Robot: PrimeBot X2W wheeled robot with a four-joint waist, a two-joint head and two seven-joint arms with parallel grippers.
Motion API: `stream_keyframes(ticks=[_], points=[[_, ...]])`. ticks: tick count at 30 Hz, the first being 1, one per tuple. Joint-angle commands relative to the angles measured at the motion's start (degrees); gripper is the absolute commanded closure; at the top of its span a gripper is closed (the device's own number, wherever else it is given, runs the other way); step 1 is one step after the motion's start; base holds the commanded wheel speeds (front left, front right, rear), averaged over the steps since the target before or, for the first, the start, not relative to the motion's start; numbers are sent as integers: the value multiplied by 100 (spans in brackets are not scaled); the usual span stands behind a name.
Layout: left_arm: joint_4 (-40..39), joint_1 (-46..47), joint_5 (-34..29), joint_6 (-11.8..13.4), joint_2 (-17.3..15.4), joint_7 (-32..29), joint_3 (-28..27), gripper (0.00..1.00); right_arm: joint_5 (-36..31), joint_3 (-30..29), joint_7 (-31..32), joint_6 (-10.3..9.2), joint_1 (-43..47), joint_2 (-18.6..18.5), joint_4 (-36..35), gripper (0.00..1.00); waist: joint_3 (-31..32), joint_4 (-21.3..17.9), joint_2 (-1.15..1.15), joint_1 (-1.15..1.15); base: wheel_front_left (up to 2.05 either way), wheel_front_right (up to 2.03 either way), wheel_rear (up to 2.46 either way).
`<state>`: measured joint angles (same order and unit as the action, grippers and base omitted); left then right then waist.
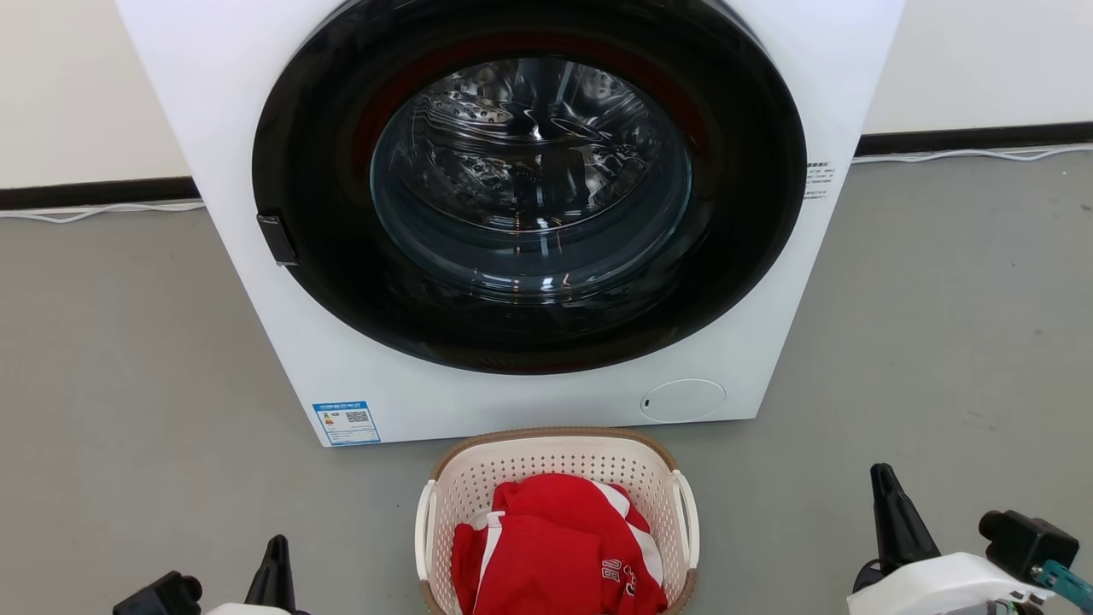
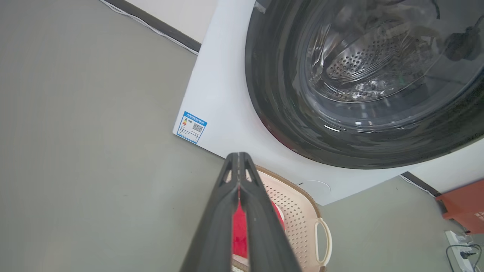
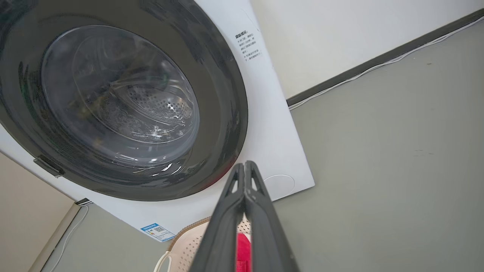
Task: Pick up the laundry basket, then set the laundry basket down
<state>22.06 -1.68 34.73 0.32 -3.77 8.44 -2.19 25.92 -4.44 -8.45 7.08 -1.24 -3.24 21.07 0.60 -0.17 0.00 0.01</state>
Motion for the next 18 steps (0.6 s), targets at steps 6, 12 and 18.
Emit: stream_keyframes(ticks=[6,12,18], points=[[-226,339,520,-116,-28,-132,-116,100,606,-14,134,14,-247,-34,-220,100,-6,1,0,-1,0,0,0],[-261,366,836,-156,-21,-215,-136,100,970,-25,217,15,-262,-29,-249,100,-10,2,0,-1,0,0,0],[-302,399,1215,-205,-12,-314,-159,100,1407,-40,316,17,-280,-24,-284,100,-16,4,0,-1,0,0,0]])
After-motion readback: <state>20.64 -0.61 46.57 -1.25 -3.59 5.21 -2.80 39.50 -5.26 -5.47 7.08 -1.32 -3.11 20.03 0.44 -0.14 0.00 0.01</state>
